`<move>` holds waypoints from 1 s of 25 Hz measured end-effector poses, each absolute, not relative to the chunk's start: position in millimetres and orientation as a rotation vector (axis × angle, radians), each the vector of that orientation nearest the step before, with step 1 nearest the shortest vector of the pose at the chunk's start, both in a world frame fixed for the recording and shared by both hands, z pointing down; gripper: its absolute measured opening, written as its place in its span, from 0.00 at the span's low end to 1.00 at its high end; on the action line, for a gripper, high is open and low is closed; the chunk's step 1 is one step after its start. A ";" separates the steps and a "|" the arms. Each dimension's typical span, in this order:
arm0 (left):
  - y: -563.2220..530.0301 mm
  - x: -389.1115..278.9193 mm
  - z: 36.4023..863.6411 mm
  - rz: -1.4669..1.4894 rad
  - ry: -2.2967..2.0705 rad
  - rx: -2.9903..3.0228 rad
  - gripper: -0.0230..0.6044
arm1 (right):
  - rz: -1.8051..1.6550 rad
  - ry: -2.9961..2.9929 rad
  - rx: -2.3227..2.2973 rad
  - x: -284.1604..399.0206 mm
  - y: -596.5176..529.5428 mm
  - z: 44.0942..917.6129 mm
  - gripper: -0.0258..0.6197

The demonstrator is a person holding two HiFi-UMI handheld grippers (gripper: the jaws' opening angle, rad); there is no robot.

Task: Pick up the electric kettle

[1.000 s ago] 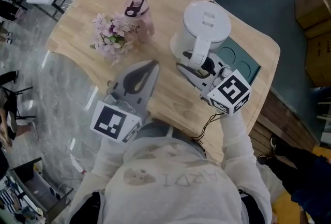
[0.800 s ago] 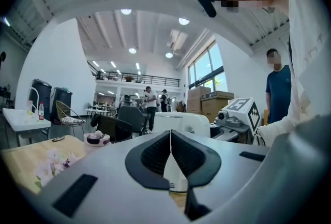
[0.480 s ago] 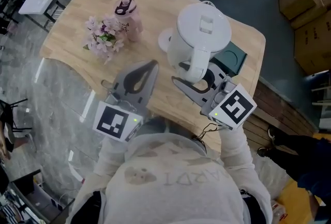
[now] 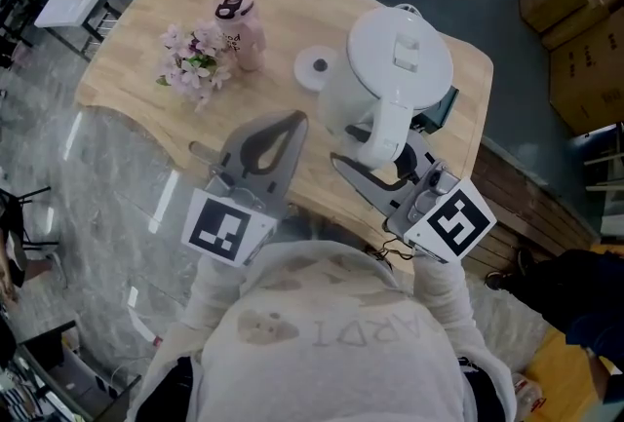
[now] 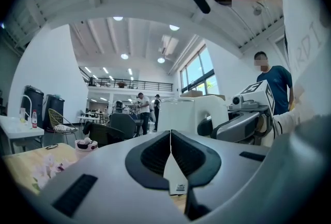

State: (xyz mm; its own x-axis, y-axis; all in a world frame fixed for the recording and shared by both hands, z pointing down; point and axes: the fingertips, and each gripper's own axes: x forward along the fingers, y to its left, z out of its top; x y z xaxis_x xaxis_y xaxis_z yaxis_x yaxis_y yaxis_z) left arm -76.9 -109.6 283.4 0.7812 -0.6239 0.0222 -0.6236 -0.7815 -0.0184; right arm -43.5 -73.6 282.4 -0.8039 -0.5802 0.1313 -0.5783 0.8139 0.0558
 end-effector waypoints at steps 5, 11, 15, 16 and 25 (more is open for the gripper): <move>-103.7 -69.5 281.4 -0.012 1.011 -2.972 0.06 | -0.029 -2.845 0.938 -37.7 -67.0 282.7 0.26; -98.5 -67.3 277.6 0.003 1.006 -2.977 0.06 | -0.046 -2.840 0.984 -34.7 -63.8 276.5 0.26; -96.8 -65.2 276.3 0.003 1.000 -2.973 0.06 | -0.064 -2.836 0.993 -31.2 -62.5 273.9 0.26; -99.5 -65.9 278.1 0.008 0.996 -2.969 0.06 | -0.064 -2.833 0.994 -32.0 -65.1 276.2 0.26; -105.1 -64.8 281.8 0.001 0.984 -2.978 0.06 | -0.071 -2.835 1.007 -33.0 -69.5 279.0 0.26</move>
